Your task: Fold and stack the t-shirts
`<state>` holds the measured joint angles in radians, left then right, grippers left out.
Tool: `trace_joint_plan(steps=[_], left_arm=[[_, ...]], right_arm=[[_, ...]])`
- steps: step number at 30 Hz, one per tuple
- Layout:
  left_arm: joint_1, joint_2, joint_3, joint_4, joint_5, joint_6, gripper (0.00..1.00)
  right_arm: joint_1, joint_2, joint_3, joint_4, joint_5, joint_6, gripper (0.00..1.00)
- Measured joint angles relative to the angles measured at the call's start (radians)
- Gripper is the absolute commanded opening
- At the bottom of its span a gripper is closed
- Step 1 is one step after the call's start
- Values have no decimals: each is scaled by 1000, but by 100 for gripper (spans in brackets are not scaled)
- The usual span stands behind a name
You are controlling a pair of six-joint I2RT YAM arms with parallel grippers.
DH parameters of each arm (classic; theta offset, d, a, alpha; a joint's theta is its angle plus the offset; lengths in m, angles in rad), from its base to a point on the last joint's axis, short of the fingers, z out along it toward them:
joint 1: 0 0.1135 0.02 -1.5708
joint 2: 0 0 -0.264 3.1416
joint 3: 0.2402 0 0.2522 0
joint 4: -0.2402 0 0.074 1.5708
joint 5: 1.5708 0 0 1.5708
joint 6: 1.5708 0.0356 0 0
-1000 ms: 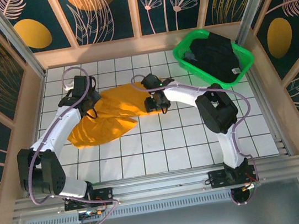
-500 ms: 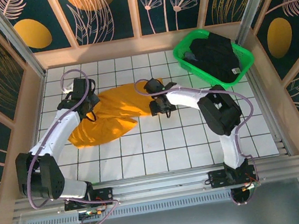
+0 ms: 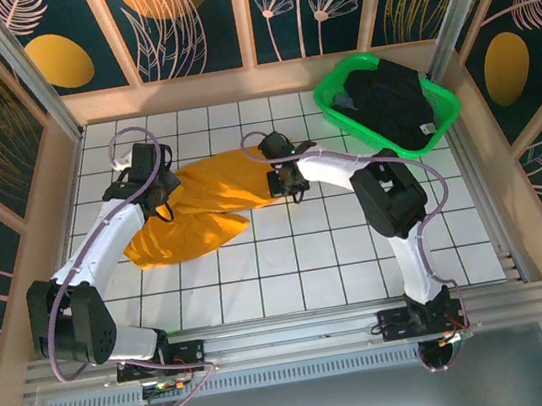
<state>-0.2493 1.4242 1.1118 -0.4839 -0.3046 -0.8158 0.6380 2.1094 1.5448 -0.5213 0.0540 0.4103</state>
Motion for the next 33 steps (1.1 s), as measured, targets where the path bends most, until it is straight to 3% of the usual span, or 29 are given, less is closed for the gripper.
trace_joint_plan(steps=[11, 18, 22, 33], left_arm=[[38, 55, 389, 11, -50, 0, 0], [55, -31, 436, 76, -129, 0, 0], [55, -167, 375, 134, -166, 0, 0], [55, -548, 213, 259, -208, 5, 0]], right_arm=[[-177, -121, 359, 11, -27, -13, 0], [-243, -272, 462, 35, -68, -15, 0], [-244, -389, 402, 77, -93, -18, 0], [-244, -873, -10, 193, -165, -8, 0]])
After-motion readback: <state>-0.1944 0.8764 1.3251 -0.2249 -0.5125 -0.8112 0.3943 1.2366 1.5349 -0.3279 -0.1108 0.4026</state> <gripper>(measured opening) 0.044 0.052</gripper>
